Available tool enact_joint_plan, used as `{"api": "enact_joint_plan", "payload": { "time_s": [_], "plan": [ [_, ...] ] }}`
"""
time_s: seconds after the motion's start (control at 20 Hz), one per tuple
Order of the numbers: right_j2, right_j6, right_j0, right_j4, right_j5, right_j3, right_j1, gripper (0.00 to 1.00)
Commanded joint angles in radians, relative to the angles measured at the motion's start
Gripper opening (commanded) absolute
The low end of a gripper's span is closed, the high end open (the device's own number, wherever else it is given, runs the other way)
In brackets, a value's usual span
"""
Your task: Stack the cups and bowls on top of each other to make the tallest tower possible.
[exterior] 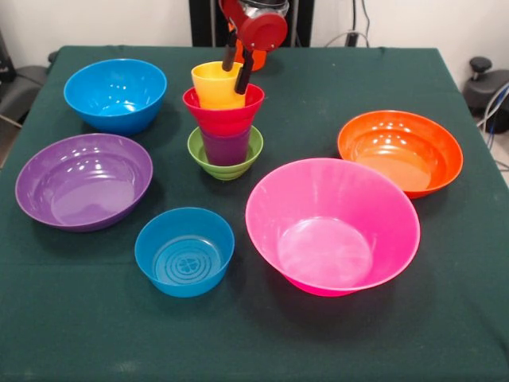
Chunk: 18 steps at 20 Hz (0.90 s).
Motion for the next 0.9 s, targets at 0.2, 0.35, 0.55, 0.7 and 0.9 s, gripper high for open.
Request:
{"api": "enact_joint_plan", "payload": {
  "time_s": [0.2, 0.35, 0.55, 0.7, 0.9],
  "plan": [
    [0.107, 0.065, -0.007, -0.032, -0.032, 0.019, 0.023, 1.00],
    [0.110, 0.056, -0.013, -0.032, -0.011, 0.036, -0.010, 1.00],
    [0.116, 0.031, -0.035, -0.037, 0.015, 0.052, -0.055, 1.00],
    [0.114, 0.024, -0.037, -0.040, 0.035, 0.067, -0.085, 1.00],
    [0.120, 0.009, -0.046, -0.046, 0.057, 0.082, -0.122, 1.00]
  ]
}}
